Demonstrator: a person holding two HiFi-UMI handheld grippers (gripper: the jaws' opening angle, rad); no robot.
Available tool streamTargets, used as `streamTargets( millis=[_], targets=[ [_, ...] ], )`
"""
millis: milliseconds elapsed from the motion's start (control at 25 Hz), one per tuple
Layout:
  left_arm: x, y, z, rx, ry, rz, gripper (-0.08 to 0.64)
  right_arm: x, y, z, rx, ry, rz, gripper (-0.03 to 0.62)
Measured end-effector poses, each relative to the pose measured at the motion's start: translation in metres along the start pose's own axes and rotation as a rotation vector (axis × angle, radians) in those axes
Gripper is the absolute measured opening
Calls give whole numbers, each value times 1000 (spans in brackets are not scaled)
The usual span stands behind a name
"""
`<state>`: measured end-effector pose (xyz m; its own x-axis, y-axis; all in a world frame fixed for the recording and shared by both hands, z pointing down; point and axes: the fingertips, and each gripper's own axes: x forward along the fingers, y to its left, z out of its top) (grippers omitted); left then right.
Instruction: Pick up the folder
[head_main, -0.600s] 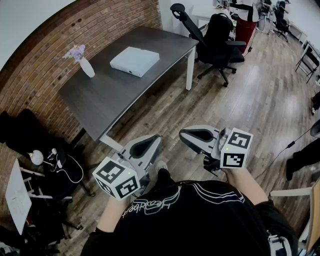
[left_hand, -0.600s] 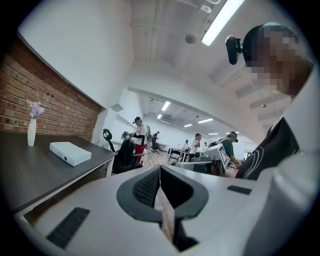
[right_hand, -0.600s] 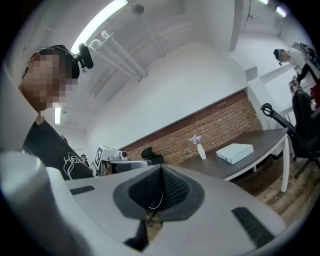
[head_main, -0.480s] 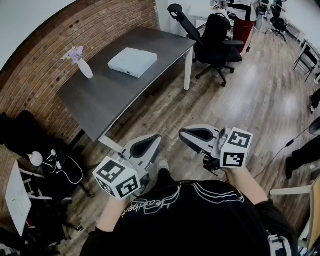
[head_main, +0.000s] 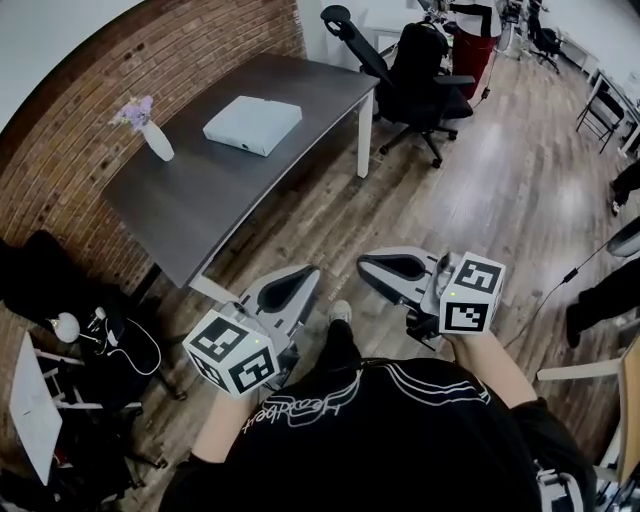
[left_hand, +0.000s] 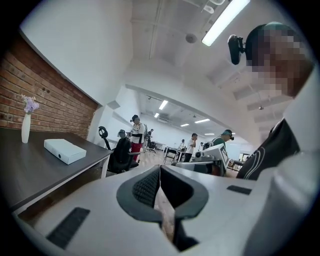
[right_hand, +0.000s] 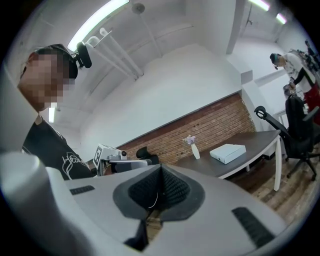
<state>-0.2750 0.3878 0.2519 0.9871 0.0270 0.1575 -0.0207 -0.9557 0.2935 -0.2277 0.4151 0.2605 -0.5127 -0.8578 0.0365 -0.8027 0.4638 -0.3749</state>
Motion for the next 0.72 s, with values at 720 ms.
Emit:
streamTargets(
  millis=[720],
  targets=[
    [78, 144, 26, -49, 31, -25, 6, 83, -139, 34, 44, 10, -5, -3]
  ],
)
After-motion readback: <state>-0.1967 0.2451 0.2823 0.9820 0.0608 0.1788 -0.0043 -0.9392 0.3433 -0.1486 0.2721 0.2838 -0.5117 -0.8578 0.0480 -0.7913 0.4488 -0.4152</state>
